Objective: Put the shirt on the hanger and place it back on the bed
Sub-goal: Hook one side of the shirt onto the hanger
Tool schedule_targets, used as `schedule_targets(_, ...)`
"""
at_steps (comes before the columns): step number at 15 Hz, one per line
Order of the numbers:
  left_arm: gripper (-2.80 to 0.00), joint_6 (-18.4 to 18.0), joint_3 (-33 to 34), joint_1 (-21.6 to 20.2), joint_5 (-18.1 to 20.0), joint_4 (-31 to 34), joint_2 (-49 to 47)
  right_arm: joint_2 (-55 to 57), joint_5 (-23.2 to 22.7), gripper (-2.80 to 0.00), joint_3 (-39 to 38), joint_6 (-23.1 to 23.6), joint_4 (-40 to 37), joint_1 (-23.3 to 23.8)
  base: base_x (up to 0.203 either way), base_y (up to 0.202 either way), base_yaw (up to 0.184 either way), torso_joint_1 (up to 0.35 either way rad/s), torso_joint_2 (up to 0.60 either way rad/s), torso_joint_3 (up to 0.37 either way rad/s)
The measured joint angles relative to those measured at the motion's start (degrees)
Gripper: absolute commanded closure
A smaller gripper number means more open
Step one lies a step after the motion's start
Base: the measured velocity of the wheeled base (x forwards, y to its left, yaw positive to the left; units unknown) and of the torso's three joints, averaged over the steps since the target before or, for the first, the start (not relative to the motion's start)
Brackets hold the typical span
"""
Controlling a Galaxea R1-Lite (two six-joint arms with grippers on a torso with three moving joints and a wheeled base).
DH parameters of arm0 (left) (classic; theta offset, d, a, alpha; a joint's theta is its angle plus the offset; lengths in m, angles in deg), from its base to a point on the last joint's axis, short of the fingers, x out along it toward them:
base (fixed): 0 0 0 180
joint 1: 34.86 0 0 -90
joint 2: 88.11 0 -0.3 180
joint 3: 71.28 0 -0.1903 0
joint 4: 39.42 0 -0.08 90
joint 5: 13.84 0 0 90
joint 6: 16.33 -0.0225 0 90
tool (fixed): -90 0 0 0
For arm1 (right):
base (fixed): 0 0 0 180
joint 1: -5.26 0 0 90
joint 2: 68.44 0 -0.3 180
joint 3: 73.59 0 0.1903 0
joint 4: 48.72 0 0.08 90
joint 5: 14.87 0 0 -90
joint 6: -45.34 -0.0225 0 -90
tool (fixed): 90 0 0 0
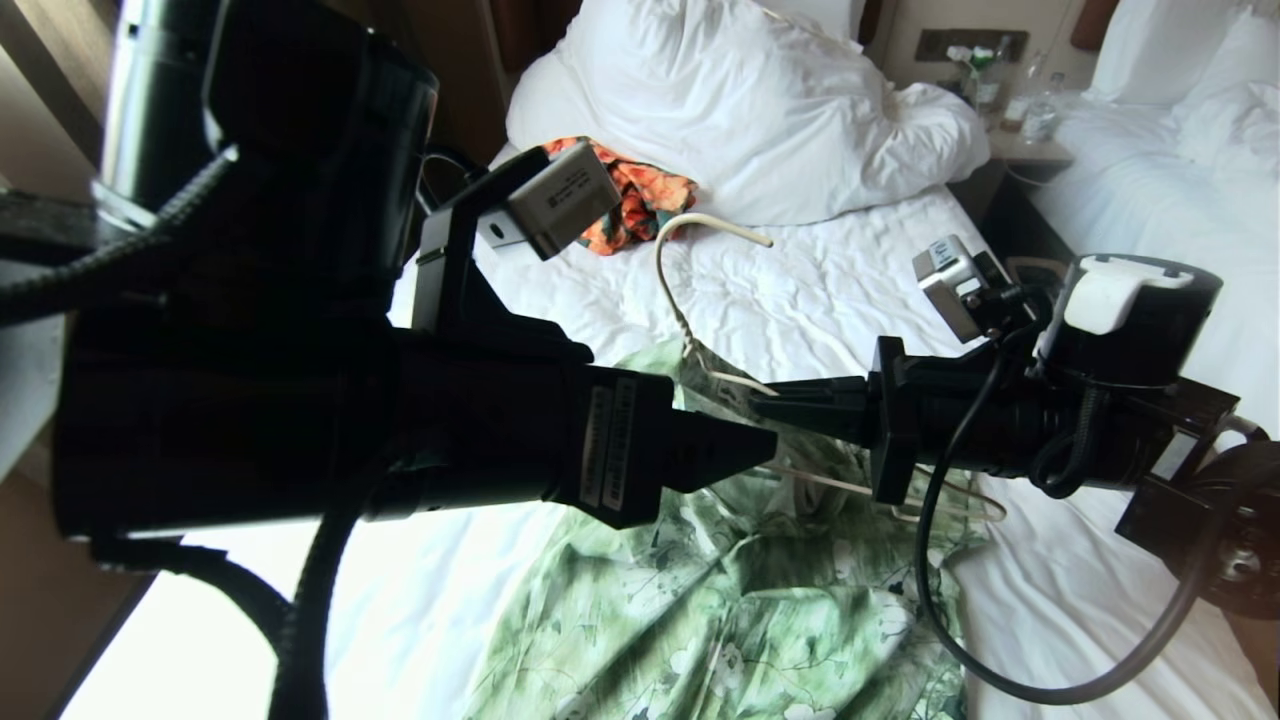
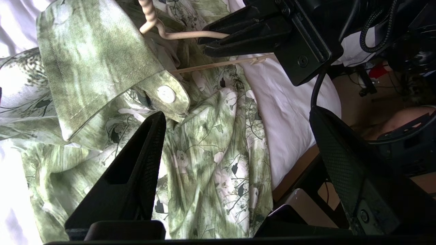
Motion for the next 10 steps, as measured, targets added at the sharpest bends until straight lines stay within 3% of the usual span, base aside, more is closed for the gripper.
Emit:
schedule_targets(4,-2.8,0.1,2.1,-1.8,0.0,0.1,2.7,0.9,1.1,0.0,-0.3,-0.1,1.9,-0.3,0.0,0.0,0.0,0.0,0.0,0.0)
schedule_targets(10,-2.8,0.1,11.9,-12.9,0.0,0.1,11.9,1.9,4.3,0.0,-0.3,-3.7,9.5,-3.2,0.0,0.0,0.0,0.0,0.0,0.0)
